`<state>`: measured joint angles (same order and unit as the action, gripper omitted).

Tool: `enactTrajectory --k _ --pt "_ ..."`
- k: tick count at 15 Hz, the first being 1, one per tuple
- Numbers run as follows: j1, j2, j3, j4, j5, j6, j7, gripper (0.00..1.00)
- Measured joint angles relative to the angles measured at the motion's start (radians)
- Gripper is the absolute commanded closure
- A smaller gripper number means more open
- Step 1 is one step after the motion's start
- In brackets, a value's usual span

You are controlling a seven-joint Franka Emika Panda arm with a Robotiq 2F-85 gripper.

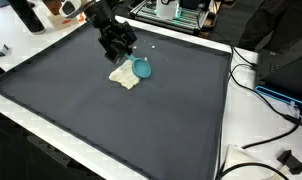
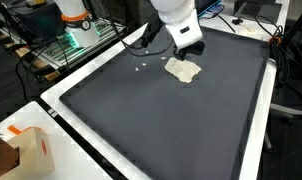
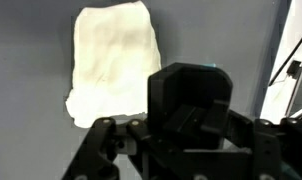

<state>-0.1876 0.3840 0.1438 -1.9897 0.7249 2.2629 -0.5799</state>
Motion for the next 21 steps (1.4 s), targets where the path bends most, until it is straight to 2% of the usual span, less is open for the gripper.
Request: enactTrajectory --k 14,21 --pt "0.0 -0.001 -0.045 0.011 0.112 -0.119 -0.097 0.81" --pt "0.0 -0.031 -0.082 0.013 0.125 -0.206 -0.1 0.81"
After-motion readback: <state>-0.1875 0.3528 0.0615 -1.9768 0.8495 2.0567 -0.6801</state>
